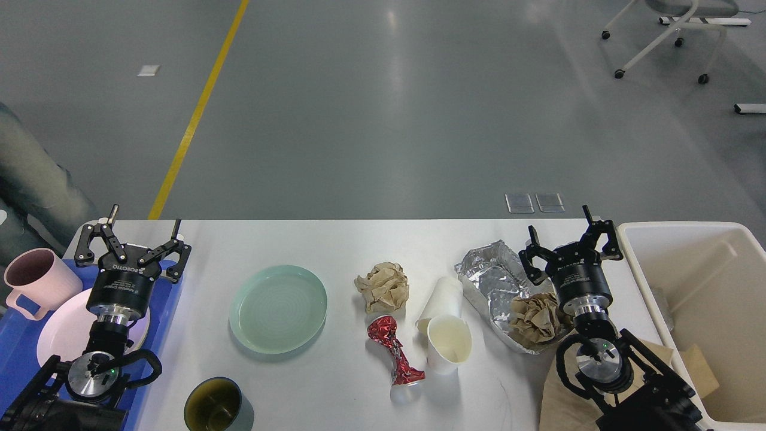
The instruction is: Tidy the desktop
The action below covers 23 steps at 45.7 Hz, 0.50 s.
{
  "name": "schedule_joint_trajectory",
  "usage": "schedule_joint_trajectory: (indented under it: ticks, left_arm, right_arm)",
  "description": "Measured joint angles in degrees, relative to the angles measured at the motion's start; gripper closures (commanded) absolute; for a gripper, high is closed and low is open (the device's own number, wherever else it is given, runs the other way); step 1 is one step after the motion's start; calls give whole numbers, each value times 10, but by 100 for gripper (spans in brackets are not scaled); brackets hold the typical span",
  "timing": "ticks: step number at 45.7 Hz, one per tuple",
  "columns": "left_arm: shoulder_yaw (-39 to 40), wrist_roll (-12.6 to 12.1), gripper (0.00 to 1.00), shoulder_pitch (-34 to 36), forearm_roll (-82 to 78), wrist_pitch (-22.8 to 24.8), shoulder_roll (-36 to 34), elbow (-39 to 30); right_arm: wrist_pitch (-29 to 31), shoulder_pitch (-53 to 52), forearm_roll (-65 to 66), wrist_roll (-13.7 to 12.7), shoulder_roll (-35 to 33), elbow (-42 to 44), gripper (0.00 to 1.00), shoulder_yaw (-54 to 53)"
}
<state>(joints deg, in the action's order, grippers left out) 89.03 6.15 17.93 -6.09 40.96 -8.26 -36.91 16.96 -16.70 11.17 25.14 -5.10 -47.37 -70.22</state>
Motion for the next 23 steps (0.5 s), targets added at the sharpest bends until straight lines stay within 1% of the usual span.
schedule_joint_trajectory:
  ticks: [20,23]
  left_arm:
    - [0,1,4,1,0,-1,0,0]
    - [0,4,4,1,0,0,1,0]
  right_arm:
    - [0,0,0,0,0,0,0,0]
    - [0,0,0,0,0,0,0,0]
